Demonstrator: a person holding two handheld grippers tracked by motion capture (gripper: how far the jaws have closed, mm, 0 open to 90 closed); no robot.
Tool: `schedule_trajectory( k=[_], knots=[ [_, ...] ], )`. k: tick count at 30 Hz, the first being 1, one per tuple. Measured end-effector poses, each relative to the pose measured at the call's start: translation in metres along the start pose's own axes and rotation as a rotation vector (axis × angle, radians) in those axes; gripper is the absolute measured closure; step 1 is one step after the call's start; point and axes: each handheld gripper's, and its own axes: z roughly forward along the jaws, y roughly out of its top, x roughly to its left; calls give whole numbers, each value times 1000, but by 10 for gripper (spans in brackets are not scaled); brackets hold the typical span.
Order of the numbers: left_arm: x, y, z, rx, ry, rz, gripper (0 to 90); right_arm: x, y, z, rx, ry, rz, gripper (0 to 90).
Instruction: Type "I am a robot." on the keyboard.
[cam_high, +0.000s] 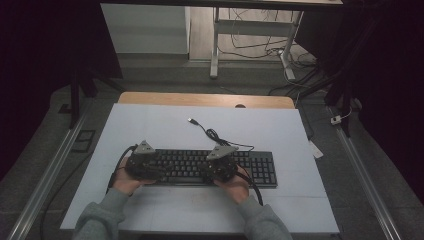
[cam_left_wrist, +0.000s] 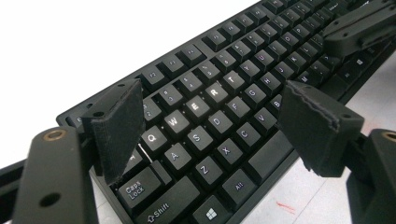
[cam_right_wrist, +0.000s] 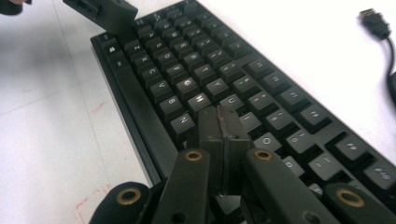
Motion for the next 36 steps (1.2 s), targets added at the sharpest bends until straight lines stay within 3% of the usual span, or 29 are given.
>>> schedule_trajectory(
  k=[12, 26, 31, 36],
  knots=[
    [0, 0, 0, -1, 1, 4, 229, 6, 2, 14, 23, -9, -11, 896],
    [0, 0, 1, 3, 0, 9, 228, 8, 1, 19, 57, -19, -31, 896],
    [0, -1, 1, 5, 0, 8, 225, 11, 1, 22, 85, -47, -80, 896],
    [0, -1, 0, 0, 0, 6, 223, 10, 2, 18, 56, -31, -54, 896]
  ],
)
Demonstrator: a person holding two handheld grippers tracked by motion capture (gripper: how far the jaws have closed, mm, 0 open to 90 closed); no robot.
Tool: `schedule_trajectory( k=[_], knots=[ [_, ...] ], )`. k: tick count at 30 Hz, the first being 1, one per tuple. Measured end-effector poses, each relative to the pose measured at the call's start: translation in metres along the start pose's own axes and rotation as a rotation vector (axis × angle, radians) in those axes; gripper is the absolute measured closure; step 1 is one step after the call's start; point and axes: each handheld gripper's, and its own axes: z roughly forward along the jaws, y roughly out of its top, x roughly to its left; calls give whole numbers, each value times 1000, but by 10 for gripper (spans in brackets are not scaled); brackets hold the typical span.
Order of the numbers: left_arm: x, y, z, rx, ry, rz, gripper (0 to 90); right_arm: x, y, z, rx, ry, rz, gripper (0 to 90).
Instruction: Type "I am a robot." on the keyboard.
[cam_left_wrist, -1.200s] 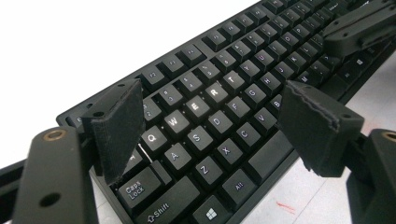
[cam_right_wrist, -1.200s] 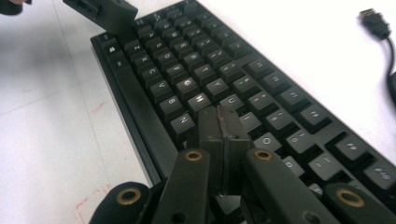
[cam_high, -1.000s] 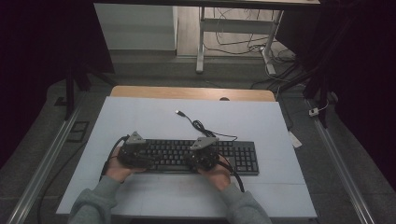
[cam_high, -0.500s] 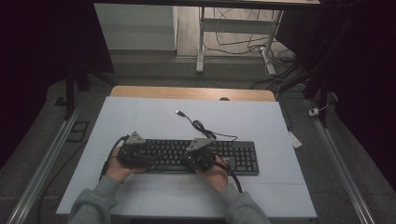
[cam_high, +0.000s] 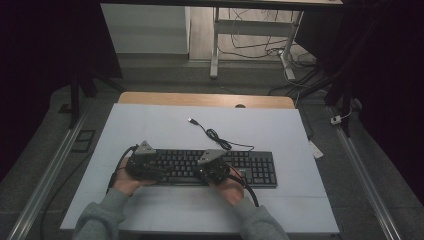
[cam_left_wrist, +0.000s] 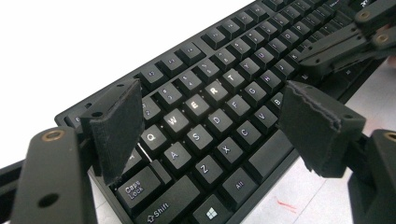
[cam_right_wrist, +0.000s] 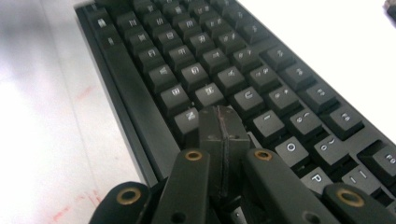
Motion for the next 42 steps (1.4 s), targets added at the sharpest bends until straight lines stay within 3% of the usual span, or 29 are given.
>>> schedule_trajectory(
  k=[9, 17, 23, 31, 42],
  knots=[
    [1, 0, -1, 1, 3, -1, 223, -14, -2, -22, -75, -12, 56, 888],
    [2, 0, -3, -11, 2, -9, 221, -28, -14, -45, -106, -55, 94, 752],
    [2, 0, -3, -21, -8, -26, 222, -37, -24, -60, -101, -94, 99, 650],
    [3, 0, -4, -28, -22, -30, 242, -47, -40, -77, -102, -135, 131, 610],
    [1, 1, -5, -37, -44, -15, 291, -50, -43, -79, -101, -138, 137, 596]
  ],
)
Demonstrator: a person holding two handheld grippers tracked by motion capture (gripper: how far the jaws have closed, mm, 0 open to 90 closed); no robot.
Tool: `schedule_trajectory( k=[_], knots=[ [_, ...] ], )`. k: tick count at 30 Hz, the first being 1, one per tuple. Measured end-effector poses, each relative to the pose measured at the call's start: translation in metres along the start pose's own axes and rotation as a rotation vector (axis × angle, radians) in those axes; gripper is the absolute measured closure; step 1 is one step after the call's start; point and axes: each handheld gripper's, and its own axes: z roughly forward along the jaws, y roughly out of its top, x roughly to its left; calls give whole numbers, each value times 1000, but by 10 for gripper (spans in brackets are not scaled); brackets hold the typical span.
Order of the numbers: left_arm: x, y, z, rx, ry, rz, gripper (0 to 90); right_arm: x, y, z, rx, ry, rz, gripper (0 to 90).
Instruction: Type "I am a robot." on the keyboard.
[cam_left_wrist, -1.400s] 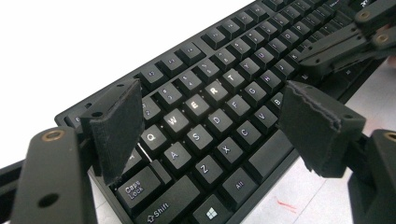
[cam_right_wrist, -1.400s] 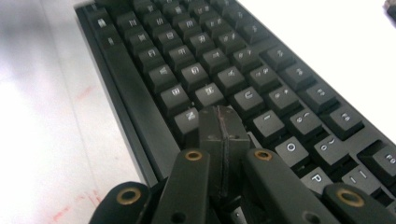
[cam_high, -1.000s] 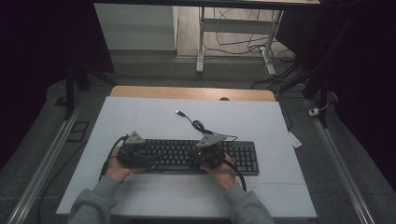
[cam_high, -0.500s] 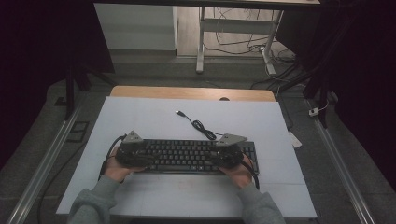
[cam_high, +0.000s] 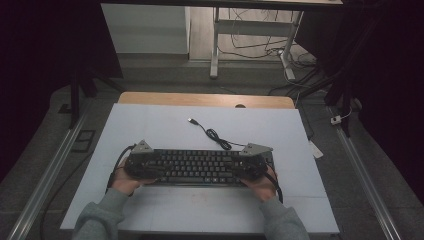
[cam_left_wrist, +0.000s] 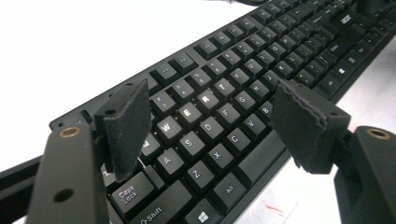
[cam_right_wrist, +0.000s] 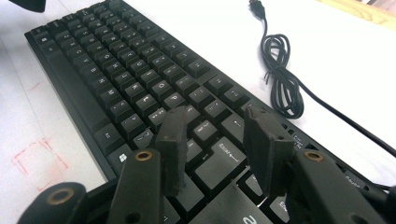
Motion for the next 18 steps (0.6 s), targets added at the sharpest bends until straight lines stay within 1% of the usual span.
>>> schedule_trajectory(
  k=[4, 10, 14, 18],
  knots=[
    [-3, 1, 0, 1, -12, 16, 302, 0, 0, 1, 1, 1, -1, 593],
    [-7, 2, -1, -8, -23, 26, 348, 0, 0, 2, 4, 3, -3, 591],
    [-9, 3, -1, -11, -32, 38, 424, 0, 0, 2, 5, 4, -5, 590],
    [-12, 3, -2, -17, -46, 55, 531, 0, 0, 1, 3, 4, -7, 589]
  ],
)
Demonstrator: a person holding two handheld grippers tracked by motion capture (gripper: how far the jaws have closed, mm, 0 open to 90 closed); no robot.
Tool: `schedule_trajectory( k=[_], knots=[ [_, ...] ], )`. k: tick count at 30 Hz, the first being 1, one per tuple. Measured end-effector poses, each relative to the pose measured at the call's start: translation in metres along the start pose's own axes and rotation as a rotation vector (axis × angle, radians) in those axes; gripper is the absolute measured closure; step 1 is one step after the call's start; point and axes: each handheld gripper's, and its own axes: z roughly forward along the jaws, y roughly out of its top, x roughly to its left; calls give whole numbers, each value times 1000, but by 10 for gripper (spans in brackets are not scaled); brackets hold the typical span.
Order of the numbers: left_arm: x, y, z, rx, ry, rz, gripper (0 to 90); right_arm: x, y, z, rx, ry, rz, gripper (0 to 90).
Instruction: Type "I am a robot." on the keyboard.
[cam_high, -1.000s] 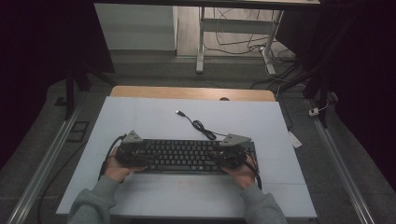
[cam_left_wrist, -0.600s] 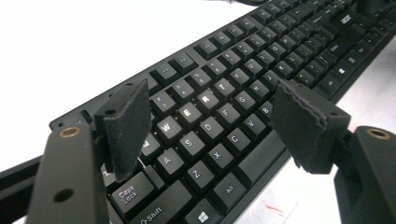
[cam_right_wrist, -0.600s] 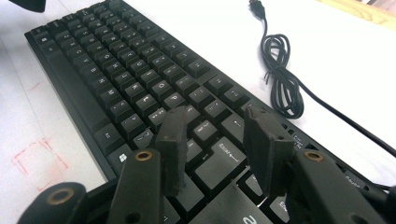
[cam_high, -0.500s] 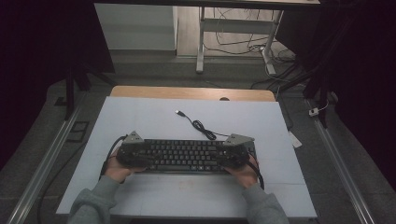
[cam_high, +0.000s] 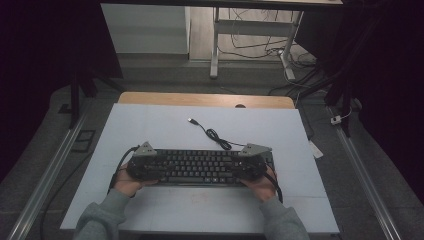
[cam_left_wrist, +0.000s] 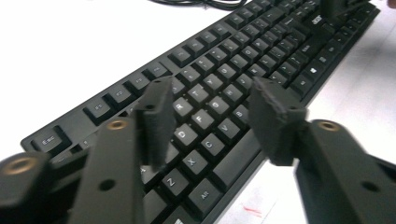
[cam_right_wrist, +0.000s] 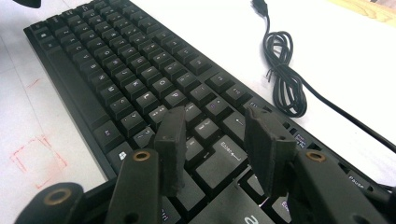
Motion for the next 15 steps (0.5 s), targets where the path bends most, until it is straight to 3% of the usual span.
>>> schedule_trajectory(
  k=[9, 15],
  knots=[
    [-7, 2, 2, 13, -21, 37, 788, 0, 0, 0, 1, -3, 1, 586],
    [-12, 2, 7, 30, -30, 55, 887, 0, 0, 0, 0, 0, 1, 583]
  ],
)
